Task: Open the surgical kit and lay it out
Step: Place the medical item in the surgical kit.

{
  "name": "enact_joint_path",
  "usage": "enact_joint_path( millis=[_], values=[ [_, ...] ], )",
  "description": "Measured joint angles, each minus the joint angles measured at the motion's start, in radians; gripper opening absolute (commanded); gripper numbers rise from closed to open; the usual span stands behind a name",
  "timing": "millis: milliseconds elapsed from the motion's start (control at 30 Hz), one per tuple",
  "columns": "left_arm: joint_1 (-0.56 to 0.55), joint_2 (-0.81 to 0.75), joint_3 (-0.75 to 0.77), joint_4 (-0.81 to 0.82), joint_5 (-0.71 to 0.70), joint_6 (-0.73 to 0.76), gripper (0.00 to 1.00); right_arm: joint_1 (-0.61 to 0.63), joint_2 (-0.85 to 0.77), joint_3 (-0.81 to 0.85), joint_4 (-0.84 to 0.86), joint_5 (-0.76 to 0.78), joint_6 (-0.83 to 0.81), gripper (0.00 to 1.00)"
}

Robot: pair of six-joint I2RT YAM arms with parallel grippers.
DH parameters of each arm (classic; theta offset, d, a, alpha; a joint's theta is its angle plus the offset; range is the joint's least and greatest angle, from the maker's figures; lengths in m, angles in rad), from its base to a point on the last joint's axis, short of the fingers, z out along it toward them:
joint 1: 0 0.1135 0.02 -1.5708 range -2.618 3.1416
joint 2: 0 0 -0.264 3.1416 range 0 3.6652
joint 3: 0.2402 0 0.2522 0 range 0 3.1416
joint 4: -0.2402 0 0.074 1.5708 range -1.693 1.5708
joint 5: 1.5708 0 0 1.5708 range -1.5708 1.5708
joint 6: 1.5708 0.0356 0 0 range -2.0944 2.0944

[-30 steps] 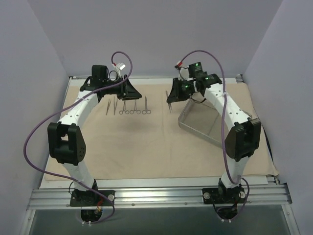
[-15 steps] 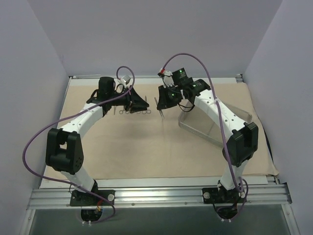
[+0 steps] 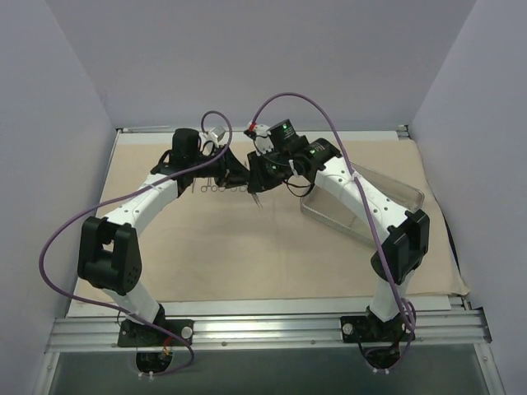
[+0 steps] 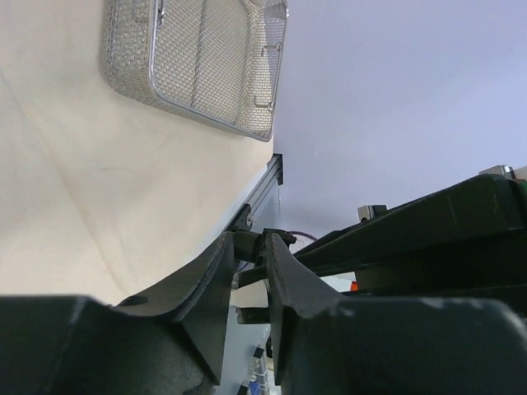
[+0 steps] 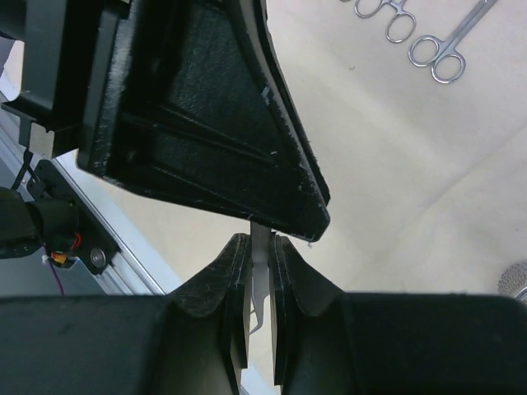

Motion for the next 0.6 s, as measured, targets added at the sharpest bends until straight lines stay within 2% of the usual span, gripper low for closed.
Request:
enact_joint_path(
  millis=[33,67,100,167,267,367,600],
  values=[
    [-0.001,0.0,0.003,0.0,-0.002,-0.004,0.2,0.003,0.0,0.004,-0.001,0.002,0.001,0.0],
    [-0.001,0.0,0.005,0.001,-0.002,-0.009,0.07,0.007,0.0,0.01,-0.003,0.005,0.003,0.04],
    [-0.001,0.0,0.009,0.003,-0.001,-0.016,0.03,0.008,0.0,0.013,-0.006,0.01,0.006,0.17],
    [-0.001,0.0,0.01,0.009,-0.011,-0.014,0.02,0.008,0.004,0.03,-0.018,0.022,0.024,0.48],
    [0.001,0.0,0.011,0.028,-0.021,-0.025,0.02,0.003,0.016,0.056,-0.029,0.034,0.069,0.66],
    [0.007,0.0,0.019,0.042,-0.041,-0.021,0.02,-0.013,0.023,0.058,-0.031,0.026,0.147,0.7],
    [0.041,-0.002,0.032,0.142,-0.14,0.068,0.02,-0.122,0.024,0.048,-0.022,-0.021,0.46,0.7]
  ],
)
